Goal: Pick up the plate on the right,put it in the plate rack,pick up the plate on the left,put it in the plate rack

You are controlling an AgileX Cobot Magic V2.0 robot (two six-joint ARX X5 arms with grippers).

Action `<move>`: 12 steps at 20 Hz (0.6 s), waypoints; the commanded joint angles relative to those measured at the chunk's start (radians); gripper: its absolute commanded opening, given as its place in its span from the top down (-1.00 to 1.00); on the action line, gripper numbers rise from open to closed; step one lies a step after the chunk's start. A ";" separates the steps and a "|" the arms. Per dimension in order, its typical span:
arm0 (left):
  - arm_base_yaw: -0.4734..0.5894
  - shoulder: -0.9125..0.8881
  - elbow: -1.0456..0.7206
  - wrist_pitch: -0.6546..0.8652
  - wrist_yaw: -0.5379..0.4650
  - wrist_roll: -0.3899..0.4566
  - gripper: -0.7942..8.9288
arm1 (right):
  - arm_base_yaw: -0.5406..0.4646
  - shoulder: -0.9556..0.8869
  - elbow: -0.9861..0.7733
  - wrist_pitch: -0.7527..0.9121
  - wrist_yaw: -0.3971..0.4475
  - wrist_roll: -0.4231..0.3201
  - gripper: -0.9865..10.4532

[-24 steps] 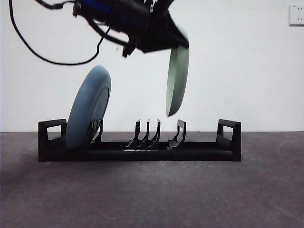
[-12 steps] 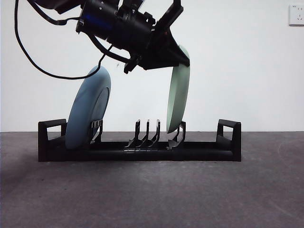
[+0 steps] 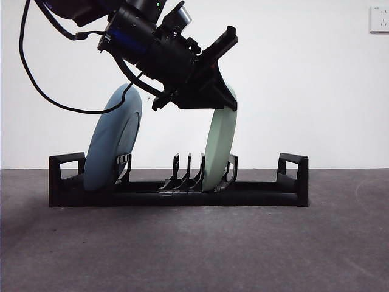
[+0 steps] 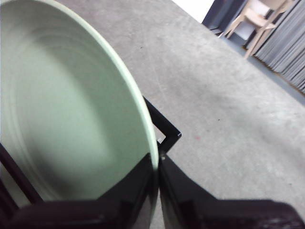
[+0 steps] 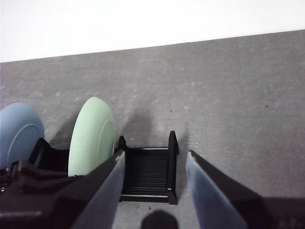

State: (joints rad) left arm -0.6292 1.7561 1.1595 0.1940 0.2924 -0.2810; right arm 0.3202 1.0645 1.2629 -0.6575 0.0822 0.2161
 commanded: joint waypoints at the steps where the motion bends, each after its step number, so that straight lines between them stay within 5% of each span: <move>1: 0.006 0.005 0.001 -0.008 -0.017 0.019 0.48 | 0.000 0.000 0.003 0.005 0.003 -0.008 0.45; 4: 0.006 0.002 0.001 -0.008 0.015 0.018 0.18 | 0.000 0.000 0.003 0.005 0.003 -0.009 0.45; 12: 0.000 -0.105 0.001 -0.070 0.046 0.074 0.18 | 0.002 0.002 0.003 -0.003 -0.063 -0.148 0.45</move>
State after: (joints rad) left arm -0.6258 1.6764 1.1595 0.1211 0.3351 -0.2512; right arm 0.3202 1.0645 1.2629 -0.6621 0.0368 0.1173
